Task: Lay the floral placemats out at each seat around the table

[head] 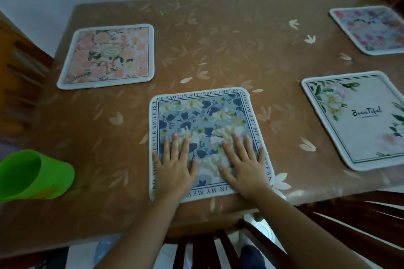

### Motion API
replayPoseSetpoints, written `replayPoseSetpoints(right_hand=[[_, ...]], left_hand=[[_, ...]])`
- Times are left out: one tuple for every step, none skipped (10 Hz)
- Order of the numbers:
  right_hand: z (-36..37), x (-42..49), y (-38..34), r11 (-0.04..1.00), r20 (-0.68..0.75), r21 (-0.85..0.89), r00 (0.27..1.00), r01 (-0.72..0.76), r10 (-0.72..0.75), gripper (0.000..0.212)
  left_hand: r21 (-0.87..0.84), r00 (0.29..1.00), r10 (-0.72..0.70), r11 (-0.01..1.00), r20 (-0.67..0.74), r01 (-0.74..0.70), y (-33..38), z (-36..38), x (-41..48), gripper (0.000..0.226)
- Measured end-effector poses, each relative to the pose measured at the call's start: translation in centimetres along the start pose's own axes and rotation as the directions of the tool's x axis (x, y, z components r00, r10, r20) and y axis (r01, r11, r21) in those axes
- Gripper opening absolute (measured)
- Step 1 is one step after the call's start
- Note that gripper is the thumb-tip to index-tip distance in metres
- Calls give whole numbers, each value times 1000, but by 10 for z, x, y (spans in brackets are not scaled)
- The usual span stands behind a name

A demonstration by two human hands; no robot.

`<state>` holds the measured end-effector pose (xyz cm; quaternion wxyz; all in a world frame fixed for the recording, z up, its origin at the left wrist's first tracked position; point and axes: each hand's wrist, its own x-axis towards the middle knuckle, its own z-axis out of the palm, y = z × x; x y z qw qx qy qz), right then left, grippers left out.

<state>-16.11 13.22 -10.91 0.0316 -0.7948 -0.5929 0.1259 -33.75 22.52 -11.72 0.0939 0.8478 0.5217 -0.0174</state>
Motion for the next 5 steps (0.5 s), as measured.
replayPoseSetpoints(right_hand=[[3,-30,-6,1000,14,9,1000,-7,7,65],[4,-50,-12,999,-3,36,999,-35,36,62],[1,-59,-14,998,62,55,997,-42,39,60],[-11,-62,-10,996,145,92,989,-21,8,57],[-31,-62,-5,997,111,70,993,17,-24,59]], left_hand=[[49,1000,10,999,22,-11,3,3,-26,61],[51,999,35,998,30,-36,8,2,-49,62],[88,998,44,995,40,-47,14,-4,-68,62],[105,993,11,994,114,-23,24,-15,-76,58],[75,996,19,997,92,-26,43,-26,-83,58]])
